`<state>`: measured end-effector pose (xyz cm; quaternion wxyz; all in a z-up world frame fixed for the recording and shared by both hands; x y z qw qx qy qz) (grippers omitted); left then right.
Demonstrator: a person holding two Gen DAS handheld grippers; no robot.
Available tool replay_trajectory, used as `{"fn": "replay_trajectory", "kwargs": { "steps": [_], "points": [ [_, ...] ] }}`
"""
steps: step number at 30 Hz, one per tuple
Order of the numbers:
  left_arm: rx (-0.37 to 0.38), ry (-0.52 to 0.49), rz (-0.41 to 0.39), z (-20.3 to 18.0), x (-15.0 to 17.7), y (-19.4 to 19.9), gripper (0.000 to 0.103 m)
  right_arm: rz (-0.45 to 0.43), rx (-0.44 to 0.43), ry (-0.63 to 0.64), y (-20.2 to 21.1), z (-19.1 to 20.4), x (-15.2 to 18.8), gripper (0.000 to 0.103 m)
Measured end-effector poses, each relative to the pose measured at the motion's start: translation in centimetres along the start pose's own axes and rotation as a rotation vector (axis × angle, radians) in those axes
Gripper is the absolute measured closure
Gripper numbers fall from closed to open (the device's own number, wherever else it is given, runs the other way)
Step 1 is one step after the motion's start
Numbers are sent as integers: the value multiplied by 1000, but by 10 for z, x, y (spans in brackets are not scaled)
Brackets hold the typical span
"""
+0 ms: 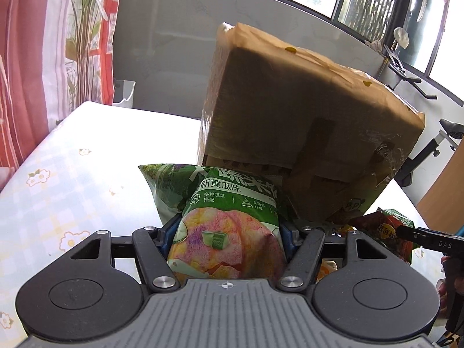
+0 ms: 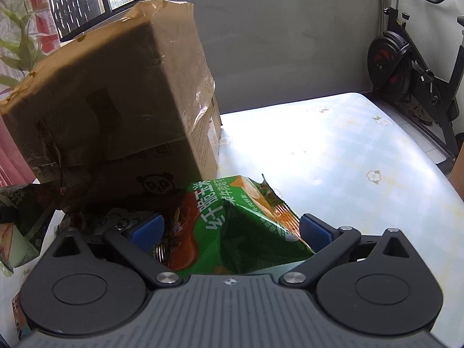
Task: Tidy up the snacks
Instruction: 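Grasp the green cucumber chip bag with the left tool while the right tool grasps the green-red bag, then lift both green bags over the box and open both tools to drop them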
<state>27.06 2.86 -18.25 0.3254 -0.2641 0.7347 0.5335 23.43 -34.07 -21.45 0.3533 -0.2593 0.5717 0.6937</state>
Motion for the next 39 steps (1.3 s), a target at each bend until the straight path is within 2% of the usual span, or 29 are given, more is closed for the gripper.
{"fn": "replay_trajectory", "kwargs": {
  "steps": [3,7,11,13,16,19,22,28,39],
  "points": [
    [-15,5,-28,-1,-3,10,35,-9,2,92,-1,13,-3,2],
    [-24,15,-50,-1,-5,18,35,5,5,281,-6,41,-2,2],
    [-28,20,-49,0,-5,20,35,37,78,498,-19,62,9,2],
    [-28,25,-49,-1,-5,21,35,67,109,537,-29,64,13,1],
    [-29,31,-55,0,-7,23,35,69,137,527,-37,60,13,4],
    [-33,36,-65,2,-8,25,35,65,156,475,-40,52,8,16],
    [-40,38,-76,2,-8,29,35,64,109,425,-38,47,5,23],
    [-53,6,-100,-3,-11,41,35,35,12,315,-17,37,1,25],
    [-73,-34,-202,-9,-33,84,35,-57,-139,242,51,42,-19,26]
  ]
}}
Point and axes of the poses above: each gripper's, at about its wrist camera, not at the fingertips, and y roughly against the way its jaws point, z to its left, x to its underside, the point moved 6 cm from there along -y, roughly the way its jaws point, and after that the axes turned 2 degrees about y, right-handed, at the moved point
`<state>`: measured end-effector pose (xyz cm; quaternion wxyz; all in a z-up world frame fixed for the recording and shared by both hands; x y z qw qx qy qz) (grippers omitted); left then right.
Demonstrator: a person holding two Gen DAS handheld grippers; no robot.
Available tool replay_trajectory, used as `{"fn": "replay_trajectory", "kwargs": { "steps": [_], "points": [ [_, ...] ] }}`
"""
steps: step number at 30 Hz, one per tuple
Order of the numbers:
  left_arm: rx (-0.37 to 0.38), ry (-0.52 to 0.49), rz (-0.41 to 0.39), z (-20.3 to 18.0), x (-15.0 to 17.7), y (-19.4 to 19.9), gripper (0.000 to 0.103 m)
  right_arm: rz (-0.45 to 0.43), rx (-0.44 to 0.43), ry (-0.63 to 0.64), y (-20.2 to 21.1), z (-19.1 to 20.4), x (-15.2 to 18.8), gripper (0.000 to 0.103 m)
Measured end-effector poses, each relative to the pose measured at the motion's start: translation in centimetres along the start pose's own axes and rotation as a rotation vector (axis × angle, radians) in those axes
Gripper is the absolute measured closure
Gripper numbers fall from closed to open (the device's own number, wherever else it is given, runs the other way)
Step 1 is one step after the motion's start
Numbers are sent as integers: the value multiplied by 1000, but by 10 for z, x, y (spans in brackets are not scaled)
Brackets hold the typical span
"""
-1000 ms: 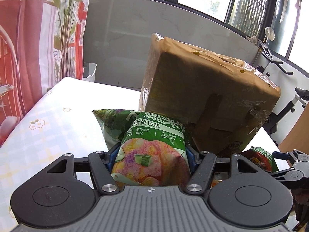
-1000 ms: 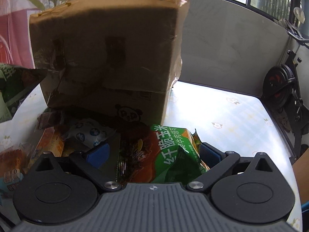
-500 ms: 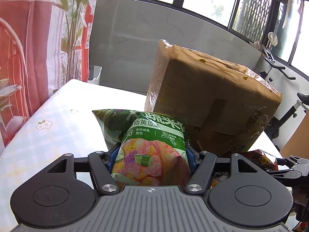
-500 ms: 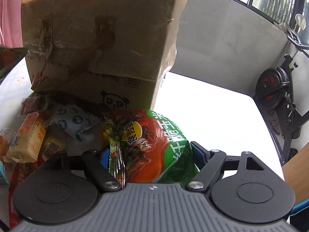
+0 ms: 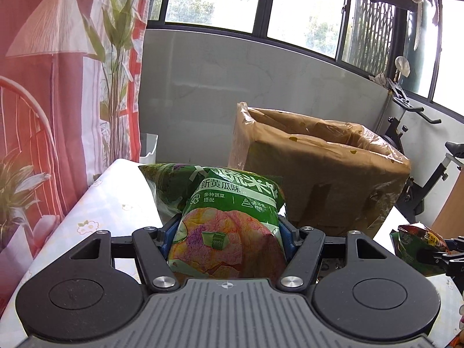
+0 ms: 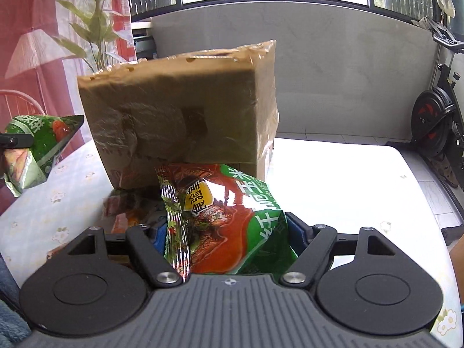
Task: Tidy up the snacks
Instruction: 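Lift both green bags over the box and open both tools to drop them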
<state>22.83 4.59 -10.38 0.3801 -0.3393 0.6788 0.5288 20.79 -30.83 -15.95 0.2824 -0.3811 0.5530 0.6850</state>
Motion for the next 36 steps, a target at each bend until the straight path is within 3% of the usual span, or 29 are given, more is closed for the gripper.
{"fn": "replay_trajectory", "kwargs": {
  "steps": [9,15,20,29,36],
  "points": [
    [42,-33,-132,-22,-36,27,35,-202,-102,25,50,26,-63,26],
    [72,-59,-178,-36,-51,33,35,-330,-142,33,75,35,-102,26],
    [90,-95,-222,-45,-71,25,35,-373,-174,60,65,33,-140,26],
    [138,-144,-256,-74,-120,-21,35,-311,-201,16,-24,26,-190,26],
    [99,-239,-164,-102,-145,-103,35,-191,-143,-157,-85,7,-187,26]
  ]
}}
Point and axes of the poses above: each gripper's, at about its wrist camera, not at the fingertips, and y roughly against the way its jaws point, z to its left, x to its underside, the point moved 6 cm from there along -y, roughly the way its jaws point, and after that the axes turned 2 degrees about y, right-handed, at the moved point
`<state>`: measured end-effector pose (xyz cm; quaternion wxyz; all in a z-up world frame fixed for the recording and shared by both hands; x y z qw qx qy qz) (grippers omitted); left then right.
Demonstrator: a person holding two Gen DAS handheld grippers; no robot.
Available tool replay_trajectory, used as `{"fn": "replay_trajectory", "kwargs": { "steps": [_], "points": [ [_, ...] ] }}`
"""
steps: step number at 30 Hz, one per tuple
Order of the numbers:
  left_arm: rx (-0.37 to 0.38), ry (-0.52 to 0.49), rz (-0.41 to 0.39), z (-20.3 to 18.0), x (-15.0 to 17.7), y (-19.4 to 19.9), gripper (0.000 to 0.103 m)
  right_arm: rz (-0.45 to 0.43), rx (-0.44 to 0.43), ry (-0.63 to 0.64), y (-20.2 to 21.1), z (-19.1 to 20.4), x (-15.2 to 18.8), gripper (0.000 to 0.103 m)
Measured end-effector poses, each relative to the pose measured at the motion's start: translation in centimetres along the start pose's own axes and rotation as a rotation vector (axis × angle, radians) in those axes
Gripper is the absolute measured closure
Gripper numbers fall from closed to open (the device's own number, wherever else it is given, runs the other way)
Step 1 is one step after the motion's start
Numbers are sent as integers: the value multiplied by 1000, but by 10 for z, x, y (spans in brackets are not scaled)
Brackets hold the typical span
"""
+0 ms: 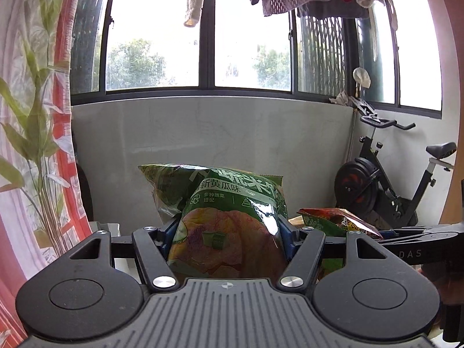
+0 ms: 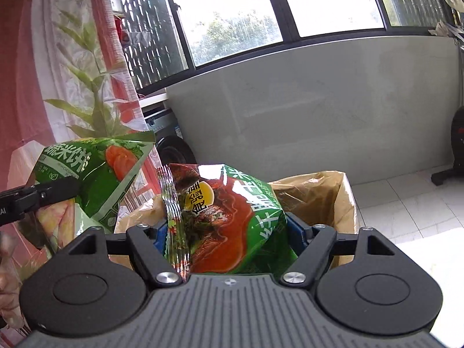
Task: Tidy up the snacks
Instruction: 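Lift both green bags over the box and open both tools to drop them, then move both tools back toward the small wrapped snacks on the table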
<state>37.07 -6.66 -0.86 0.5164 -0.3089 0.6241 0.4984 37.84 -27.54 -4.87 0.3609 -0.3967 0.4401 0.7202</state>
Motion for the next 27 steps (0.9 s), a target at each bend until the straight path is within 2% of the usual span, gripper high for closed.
{"fn": "replay_trajectory", "kwargs": {
  "steps": [4,6,7,8,13,17,27],
  "points": [
    [-6,-40,71,-9,8,-38,33,16,69,-17,-7,-9,8,21],
    [19,-38,75,-12,11,-45,24,22,84,-30,-8,-13,11,19],
    [23,-32,77,-13,13,-46,15,26,87,-32,-6,-15,12,17],
    [24,-28,78,-14,13,-47,12,30,89,-27,-5,-16,12,16],
    [45,17,112,-9,17,-46,12,9,90,26,7,-10,9,15],
    [26,30,145,-5,22,-32,12,-16,76,46,25,-5,10,14],
    [31,18,170,5,35,25,12,-64,75,104,68,25,24,0]
  ]
}}
Point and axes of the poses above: each gripper's, at about its wrist camera, not at the fingertips, and y roughly against the way its jaws point, z to its left, x to its underside, the point moved 6 cm from there along -y, roughly the way its jaws point, and after that the axes turned 2 degrees about y, right-handed, at the moved point
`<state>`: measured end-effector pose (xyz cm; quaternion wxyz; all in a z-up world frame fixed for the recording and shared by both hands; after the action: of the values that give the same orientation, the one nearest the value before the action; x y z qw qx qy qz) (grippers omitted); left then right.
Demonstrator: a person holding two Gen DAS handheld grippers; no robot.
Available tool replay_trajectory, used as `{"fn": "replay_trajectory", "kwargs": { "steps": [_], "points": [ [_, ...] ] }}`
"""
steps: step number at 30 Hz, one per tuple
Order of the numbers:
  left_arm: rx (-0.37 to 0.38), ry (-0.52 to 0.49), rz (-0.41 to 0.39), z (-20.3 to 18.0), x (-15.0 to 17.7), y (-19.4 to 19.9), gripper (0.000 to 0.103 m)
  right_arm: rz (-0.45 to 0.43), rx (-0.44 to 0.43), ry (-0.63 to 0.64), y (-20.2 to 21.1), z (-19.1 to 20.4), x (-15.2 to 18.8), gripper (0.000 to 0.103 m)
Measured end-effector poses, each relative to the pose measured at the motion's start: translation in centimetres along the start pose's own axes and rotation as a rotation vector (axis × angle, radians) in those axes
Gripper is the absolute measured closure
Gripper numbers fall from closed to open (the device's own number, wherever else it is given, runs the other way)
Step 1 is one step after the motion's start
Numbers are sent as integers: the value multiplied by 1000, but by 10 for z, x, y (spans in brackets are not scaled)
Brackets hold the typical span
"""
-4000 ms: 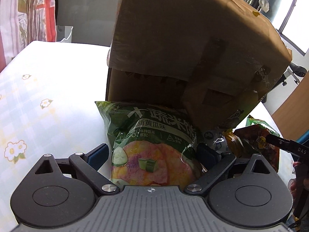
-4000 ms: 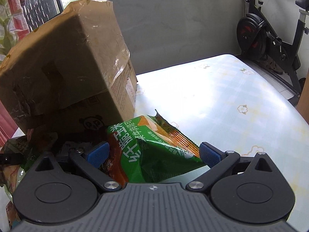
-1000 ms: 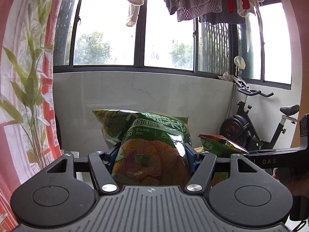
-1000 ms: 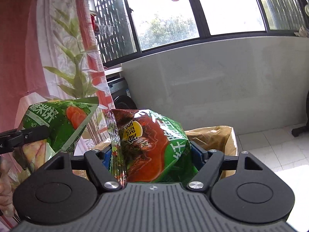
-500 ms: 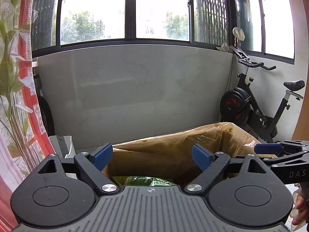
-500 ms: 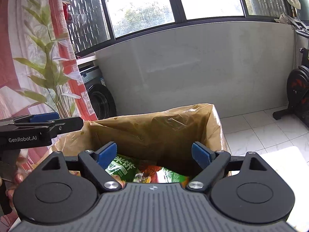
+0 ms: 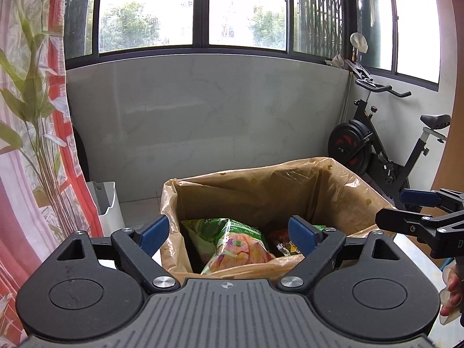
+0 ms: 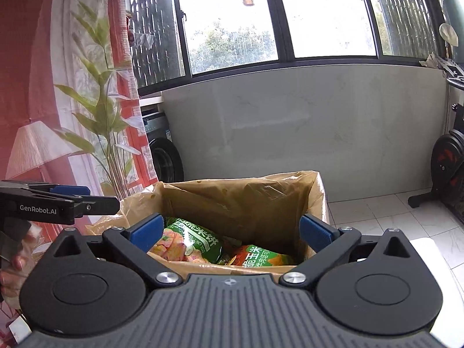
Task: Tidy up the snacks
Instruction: 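Move both tools back toward the small wrapped snacks on the table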
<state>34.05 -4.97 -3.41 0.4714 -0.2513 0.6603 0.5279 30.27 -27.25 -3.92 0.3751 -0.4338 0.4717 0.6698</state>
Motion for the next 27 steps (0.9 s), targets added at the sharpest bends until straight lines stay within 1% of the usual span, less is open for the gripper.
{"fn": "replay_trajectory", "kwargs": {
  "steps": [5,8,10,14,18,20,22,24,27],
  "points": [
    [10,7,20,0,23,25,12,-10,3,-34,20,5,17,0],
    [10,23,30,0,41,37,12,-7,-10,-44,29,9,29,0],
    [8,39,34,1,54,43,12,-8,-24,-36,35,13,38,0],
    [19,95,58,3,81,50,12,7,-19,15,42,23,58,0],
    [6,129,126,8,109,47,13,61,-10,28,44,29,85,0],
    [4,131,147,8,123,47,13,108,-9,15,43,29,102,0],
    [1,127,180,9,140,45,13,147,8,14,43,29,119,0],
    [-3,124,214,10,151,41,14,187,21,14,42,28,134,0],
    [10,123,256,7,169,40,14,244,27,12,41,27,156,0]
  ]
}}
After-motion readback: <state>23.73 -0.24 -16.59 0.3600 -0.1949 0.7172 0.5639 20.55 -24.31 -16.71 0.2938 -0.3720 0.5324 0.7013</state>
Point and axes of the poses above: each gripper's, at about its wrist camera, not at the fingertips, and y roughly against the way its jaws point, z to its left, x to its underside, the point moved 6 cm from there along -y, roughly the way its jaws point, and after that the axes turned 2 degrees about y, right-handed, at the moved point
